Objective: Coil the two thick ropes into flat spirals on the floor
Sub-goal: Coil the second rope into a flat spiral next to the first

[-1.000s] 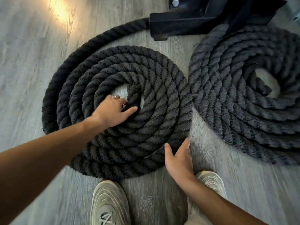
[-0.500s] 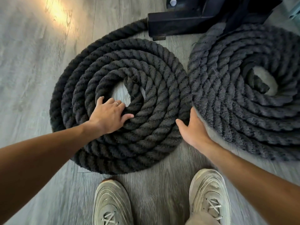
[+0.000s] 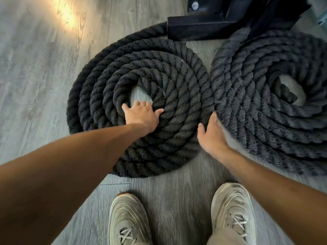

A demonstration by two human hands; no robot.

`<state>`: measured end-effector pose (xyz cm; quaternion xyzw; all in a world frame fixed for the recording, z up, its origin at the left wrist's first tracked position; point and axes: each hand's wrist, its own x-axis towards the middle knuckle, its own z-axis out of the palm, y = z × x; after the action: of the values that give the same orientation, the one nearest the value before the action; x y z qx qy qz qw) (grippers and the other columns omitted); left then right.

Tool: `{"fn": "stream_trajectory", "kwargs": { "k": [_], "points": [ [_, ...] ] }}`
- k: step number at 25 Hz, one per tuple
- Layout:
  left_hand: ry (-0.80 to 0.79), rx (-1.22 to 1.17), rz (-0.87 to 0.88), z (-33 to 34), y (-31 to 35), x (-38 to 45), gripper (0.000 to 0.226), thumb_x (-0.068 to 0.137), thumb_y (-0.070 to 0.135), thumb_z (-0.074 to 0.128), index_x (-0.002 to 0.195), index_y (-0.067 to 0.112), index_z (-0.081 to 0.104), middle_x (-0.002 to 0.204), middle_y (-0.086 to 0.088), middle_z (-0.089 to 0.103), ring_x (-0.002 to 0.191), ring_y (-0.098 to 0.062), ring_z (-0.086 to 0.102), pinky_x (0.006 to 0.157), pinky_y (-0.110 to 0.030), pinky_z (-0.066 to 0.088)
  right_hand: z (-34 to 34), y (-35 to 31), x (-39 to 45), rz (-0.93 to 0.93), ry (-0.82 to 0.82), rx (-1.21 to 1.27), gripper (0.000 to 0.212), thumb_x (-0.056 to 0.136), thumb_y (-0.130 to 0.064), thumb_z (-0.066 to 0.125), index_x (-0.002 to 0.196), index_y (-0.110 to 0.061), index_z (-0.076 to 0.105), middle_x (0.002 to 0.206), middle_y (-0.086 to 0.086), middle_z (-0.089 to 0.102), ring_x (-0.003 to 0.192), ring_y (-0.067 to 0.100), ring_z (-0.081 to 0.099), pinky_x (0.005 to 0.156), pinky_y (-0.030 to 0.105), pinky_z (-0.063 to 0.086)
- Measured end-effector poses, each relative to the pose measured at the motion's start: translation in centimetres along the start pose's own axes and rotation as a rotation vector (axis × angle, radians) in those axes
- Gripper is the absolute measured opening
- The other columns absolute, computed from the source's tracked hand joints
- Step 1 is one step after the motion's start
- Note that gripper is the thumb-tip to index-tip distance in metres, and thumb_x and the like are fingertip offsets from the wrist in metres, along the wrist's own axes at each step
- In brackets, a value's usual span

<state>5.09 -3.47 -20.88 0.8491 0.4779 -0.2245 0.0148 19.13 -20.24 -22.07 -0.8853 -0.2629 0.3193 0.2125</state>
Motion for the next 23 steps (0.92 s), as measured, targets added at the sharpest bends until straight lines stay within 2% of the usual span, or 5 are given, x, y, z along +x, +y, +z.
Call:
{"fn": "stream_trajectory", "kwargs": {
  "k": [9, 13, 16, 20, 23],
  "points": [
    [0.019, -0.291, 0.034, 0.4, -0.8, 1.8, 0.074, 0.096, 0.069, 0.014, 0.152, 0.023, 0.030, 0.146, -0.008, 0.048, 0.139, -0.030, 0.036, 0.115, -0.060, 0.012, 0.0, 1.5, 2.1, -0.030, -0.001, -0.065, 0.081, 0.100, -0.054, 0.038, 0.160, -0.020, -0.005, 0.162, 0.014, 0.025, 0.135, 0.036, 0.044, 0.107, 0.049, 0.043],
    [0.186, -0.005, 0.472, 1.4, -7.2, 2.8, 0.083, 0.091, 0.074, 0.006, 0.147, 0.024, 0.040, 0.130, -0.005, 0.059, 0.120, -0.028, 0.050, 0.101, -0.049, 0.031, -0.3, 1.8, 2.0, -0.017, -0.010, -0.129, 0.082, 0.099, -0.059, 0.034, 0.159, -0.022, -0.008, 0.138, 0.017, 0.055, 0.087, 0.031, 0.061, 0.065, 0.041, 0.051],
    [0.188, 0.095, 0.557, 2.7, -8.8, 3.1, 0.078, 0.096, 0.065, 0.003, 0.145, 0.018, 0.041, 0.115, -0.005, 0.064, 0.105, -0.029, 0.058, 0.098, -0.049, 0.035, -1.2, 0.4, 2.1, 0.033, -0.083, -0.213, 0.078, 0.103, -0.051, 0.032, 0.159, -0.015, -0.008, 0.151, 0.016, 0.044, 0.103, 0.032, 0.062, 0.074, 0.040, 0.053],
    [0.251, 0.054, 0.469, 2.7, -7.2, 3.4, 0.082, 0.092, 0.073, 0.005, 0.140, 0.024, 0.049, 0.114, -0.001, 0.068, 0.108, -0.028, 0.060, 0.098, -0.049, 0.034, -6.2, -0.1, 4.4, -0.029, -0.108, -0.242, 0.044, 0.100, -0.047, 0.040, 0.116, -0.013, 0.062, 0.117, 0.015, 0.069, 0.086, 0.031, 0.064, 0.071, 0.034, 0.048],
    [0.223, -0.204, 0.287, 1.2, -4.2, 4.2, 0.074, 0.089, 0.079, 0.031, 0.126, 0.021, 0.056, 0.111, -0.002, 0.067, 0.111, -0.029, 0.059, 0.097, -0.052, 0.036, -12.1, 1.9, 7.0, -0.035, 0.201, -0.054, 0.030, 0.094, -0.040, 0.051, 0.084, -0.021, 0.071, 0.080, -0.001, 0.071, 0.078, 0.022, 0.062, 0.073, 0.034, 0.051]
  ]
}}
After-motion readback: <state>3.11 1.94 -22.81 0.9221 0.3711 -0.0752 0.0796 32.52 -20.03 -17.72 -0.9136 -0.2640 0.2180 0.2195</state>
